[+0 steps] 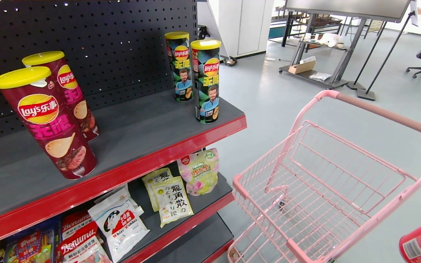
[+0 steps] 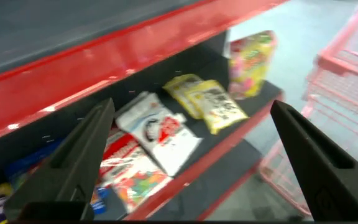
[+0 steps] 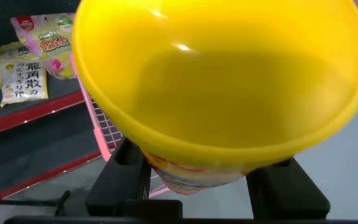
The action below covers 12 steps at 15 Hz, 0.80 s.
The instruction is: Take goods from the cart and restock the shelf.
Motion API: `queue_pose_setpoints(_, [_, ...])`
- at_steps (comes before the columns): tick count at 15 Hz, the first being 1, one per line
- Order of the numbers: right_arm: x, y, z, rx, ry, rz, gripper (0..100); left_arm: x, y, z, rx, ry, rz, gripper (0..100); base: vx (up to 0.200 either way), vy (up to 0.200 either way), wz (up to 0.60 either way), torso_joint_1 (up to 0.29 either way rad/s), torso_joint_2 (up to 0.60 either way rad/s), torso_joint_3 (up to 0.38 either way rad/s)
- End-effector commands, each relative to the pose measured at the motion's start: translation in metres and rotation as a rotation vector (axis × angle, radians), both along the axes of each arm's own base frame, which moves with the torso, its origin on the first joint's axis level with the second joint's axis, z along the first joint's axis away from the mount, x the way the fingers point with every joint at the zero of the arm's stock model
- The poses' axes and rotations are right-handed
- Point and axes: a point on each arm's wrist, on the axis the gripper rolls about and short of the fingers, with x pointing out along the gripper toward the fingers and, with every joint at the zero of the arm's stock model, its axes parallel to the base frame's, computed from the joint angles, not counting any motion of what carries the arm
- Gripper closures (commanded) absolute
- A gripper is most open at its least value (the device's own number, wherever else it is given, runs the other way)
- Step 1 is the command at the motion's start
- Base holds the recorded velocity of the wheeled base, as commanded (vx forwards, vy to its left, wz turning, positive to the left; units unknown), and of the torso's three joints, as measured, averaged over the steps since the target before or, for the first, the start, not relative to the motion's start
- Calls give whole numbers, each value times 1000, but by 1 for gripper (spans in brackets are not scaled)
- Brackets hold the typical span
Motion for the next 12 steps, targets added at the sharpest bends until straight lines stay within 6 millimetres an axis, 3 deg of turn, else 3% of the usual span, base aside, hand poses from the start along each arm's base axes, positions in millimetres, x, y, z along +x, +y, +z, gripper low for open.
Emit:
queue_pose_setpoints(1, [-1, 0, -3, -1, 1, 2, 100, -1, 0, 1, 23, 0, 55, 0, 0, 0, 0, 0, 0, 0])
queue_pose_setpoints(5, [-2, -1, -4, -3, 2, 1, 100, -7, 3, 6, 61, 93, 103, 0, 0, 0, 0, 0, 0, 0])
queue_pose_setpoints(12, [-5, -2, -11, -14, 6, 2, 100, -10, 5, 5, 47, 64, 105, 0, 0, 0, 0, 0, 0, 0])
